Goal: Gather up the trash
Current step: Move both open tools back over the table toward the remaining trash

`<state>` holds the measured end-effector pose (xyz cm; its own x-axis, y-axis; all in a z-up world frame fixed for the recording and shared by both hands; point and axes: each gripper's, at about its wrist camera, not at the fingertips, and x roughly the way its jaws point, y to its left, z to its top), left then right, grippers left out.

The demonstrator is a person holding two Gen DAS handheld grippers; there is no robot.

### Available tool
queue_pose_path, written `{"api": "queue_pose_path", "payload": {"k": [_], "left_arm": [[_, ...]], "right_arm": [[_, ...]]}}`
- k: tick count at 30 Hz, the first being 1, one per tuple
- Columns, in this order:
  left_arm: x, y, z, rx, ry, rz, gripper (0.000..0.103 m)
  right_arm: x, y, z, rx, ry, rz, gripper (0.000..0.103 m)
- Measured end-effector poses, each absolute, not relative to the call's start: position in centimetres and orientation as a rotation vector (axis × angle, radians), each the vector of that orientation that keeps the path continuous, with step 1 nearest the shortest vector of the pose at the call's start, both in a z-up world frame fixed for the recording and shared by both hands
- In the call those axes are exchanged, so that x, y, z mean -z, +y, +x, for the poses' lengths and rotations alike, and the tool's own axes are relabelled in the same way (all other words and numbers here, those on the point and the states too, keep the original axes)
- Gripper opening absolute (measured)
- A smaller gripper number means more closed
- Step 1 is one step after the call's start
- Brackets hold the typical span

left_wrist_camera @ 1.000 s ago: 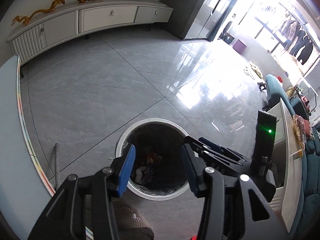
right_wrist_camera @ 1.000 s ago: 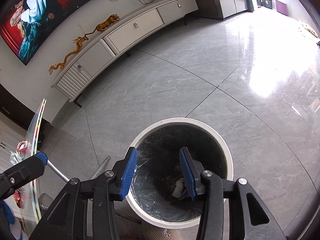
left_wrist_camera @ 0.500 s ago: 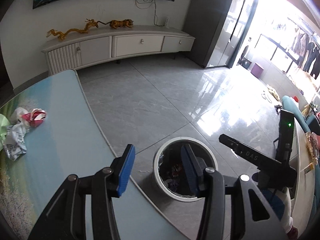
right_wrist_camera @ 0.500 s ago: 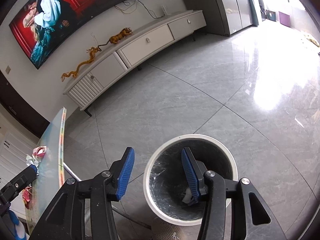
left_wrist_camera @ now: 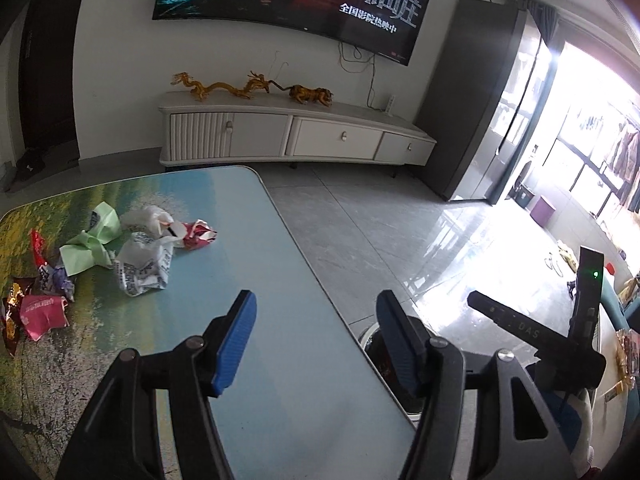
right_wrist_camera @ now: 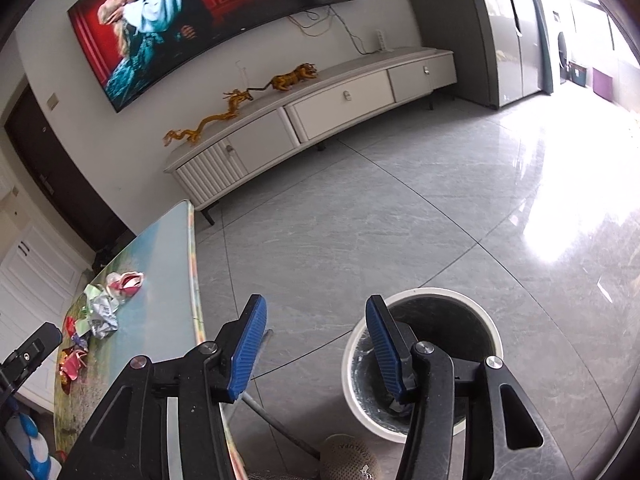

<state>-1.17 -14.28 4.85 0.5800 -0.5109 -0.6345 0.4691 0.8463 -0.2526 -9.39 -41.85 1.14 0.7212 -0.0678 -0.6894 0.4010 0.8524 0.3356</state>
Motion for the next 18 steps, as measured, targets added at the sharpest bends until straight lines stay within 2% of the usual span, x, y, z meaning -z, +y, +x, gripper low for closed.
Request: {"api": "queue_pose_path", "payload": {"k": [9,18], "left_arm": [[-7.3,-9.0,-1.0,0.494,0.685,-0.096,0.061],[-11.3,-6.5,-1.8,0.455,0.602,0.030,0.061]], "right_arm": [[-4.6,-37.7,-8.4,0.207,0.694,0.415,0.050],[-8.1,-33.1,-6.0,0.091,0.652,0.351,0.050]]}}
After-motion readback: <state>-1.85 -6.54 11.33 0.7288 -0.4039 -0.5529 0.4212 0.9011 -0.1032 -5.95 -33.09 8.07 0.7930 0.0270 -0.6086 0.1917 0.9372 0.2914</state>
